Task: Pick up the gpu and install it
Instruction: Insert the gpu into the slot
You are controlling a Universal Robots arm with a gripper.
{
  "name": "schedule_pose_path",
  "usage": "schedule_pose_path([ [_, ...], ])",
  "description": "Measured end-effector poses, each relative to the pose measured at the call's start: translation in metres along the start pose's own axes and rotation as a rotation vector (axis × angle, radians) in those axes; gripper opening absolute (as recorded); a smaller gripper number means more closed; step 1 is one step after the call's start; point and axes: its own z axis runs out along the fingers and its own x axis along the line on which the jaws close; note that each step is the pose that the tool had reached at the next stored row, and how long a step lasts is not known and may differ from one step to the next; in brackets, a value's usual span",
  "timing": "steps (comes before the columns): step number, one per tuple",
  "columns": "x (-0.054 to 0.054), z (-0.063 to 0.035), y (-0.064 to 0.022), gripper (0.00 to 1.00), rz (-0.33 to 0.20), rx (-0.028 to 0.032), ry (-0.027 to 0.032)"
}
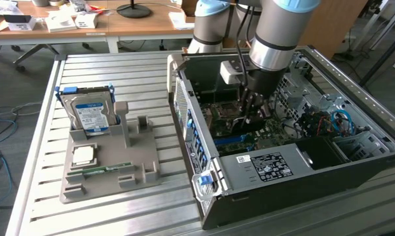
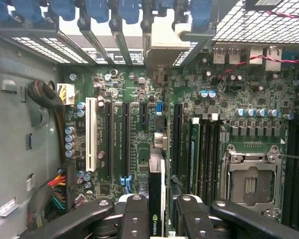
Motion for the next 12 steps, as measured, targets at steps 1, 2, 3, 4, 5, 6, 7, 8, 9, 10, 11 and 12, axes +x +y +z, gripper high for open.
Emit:
schedule_pose_path([
  [1,0.0000,0.0001,0.0008,0.26,0.000,0.0001,-0.0001],
  [2,0.0000,0.0002,0.0017,0.26,0.000,0.0001,-0.0001],
  [3,0.0000,0.0003,0.0027,0.26,0.000,0.0000,0.0000],
  [4,0.0001,0.0005,0.0036,0.26,0.000,0.0000,-0.0001],
  [5,0.0001,0.0007,0.0042,0.26,0.000,0.0000,0.0000],
  [6,0.0001,0.0011,0.0047,0.26,0.000,-0.0001,0.0001],
  [7,0.0001,0.0016,0.0050,0.26,0.000,0.0000,0.0000],
  [8,0.0003,0.0020,0.0050,0.26,0.000,-0.0001,0.0001],
  [9,0.0004,0.0024,0.0051,0.26,0.000,-0.0001,0.0001],
  [10,0.0004,0.0028,0.0053,0.26,0.000,0.0000,0.0000],
  [11,0.0004,0.0029,0.0054,0.26,0.000,-0.0001,0.0001],
  [12,0.0004,0.0031,0.0055,0.26,0.000,-0.0001,0.0002],
])
